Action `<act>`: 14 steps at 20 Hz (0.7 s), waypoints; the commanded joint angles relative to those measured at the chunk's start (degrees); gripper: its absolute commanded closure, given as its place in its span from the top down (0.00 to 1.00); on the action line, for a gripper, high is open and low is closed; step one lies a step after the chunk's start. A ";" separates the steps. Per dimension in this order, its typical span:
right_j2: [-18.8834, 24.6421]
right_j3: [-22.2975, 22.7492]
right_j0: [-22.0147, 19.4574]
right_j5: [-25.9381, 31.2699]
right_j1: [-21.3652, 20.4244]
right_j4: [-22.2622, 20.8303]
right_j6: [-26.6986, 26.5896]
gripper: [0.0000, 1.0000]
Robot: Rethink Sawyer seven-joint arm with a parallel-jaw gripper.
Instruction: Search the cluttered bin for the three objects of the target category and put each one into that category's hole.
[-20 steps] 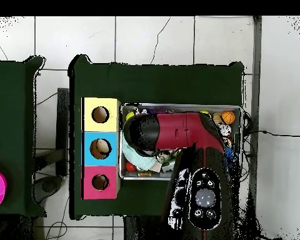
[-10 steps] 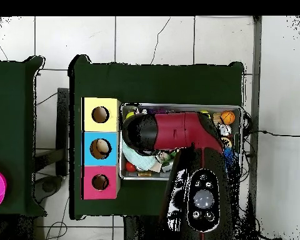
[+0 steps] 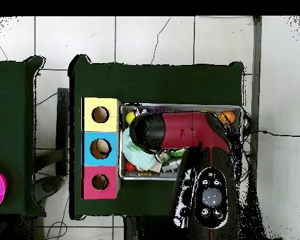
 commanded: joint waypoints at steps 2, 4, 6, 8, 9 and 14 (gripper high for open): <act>1.55 -0.93 -3.73 -7.69 5.49 -5.66 -4.03 1.00; 1.57 -2.06 -4.11 -9.12 7.01 -6.51 -3.56 1.00; 1.40 -2.66 -4.30 -10.81 8.32 -7.20 -2.67 1.00; 1.12 -2.90 -4.30 -12.22 9.25 -7.76 -1.85 1.00; 0.82 -2.93 -4.18 -13.00 9.65 -8.13 -1.37 1.00; 1.12 -2.98 -5.05 -15.57 12.30 -8.03 -0.62 1.00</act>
